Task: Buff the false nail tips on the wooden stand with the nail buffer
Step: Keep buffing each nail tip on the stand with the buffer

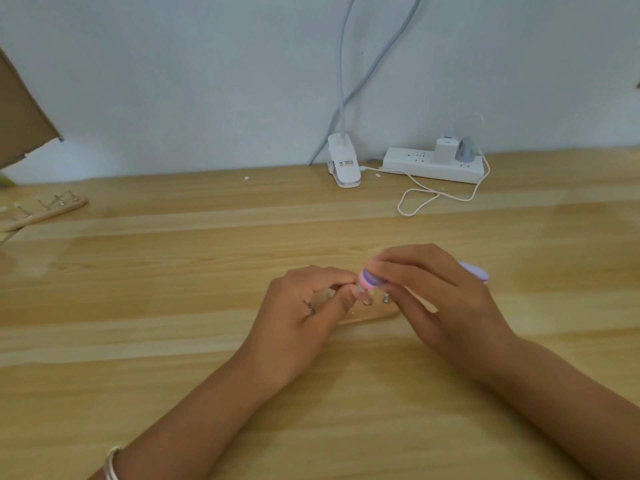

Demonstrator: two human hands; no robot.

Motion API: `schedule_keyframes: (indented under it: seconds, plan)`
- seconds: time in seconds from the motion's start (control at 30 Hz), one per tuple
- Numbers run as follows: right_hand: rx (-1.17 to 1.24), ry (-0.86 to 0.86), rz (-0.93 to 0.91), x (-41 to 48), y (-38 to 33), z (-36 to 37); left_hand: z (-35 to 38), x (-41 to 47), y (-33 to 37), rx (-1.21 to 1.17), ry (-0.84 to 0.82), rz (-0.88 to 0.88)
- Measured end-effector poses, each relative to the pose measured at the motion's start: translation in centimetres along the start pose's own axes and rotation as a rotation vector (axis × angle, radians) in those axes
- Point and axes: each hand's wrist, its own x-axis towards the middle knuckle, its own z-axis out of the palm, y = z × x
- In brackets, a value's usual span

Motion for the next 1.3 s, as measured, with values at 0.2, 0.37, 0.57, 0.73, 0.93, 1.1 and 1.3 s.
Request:
schedule_keyframes:
  seconds: [0.2,0.37,0.57,0.73,0.93,1.1,1.3]
  plan:
    - [-0.023,-0.029,-0.090,0.0,-0.6,0.1,0.0,0.0,0.2,0.085,0.026,0.080]
    - [0.009,-0.030,-0.032,-0.1,-0.8,0.2,0.1,0.0,0.1,0.120,0.058,0.083]
    - [-0.047,-0.048,-0.056,0.1,-0.1,-0.2,0.1,0.0,0.2,0.133,0.066,0.081]
    - [-0.021,-0.046,-0.131,-0.1,-1.3,0.6,0.0,0.0,0.3,0.070,0.054,0.057]
    - [-0.029,-0.014,-0.058,0.1,-0.4,0.0,0.0,0.1,0.3,0.014,0.060,-0.019]
    - [-0.039,-0.024,-0.112,0.2,-1.0,0.2,-0.1,0.0,0.3,-0.080,0.031,-0.047]
    - [-0.019,0.021,-0.097,0.2,-1.4,0.3,-0.1,0.2,0.0,-0.234,0.012,-0.105]
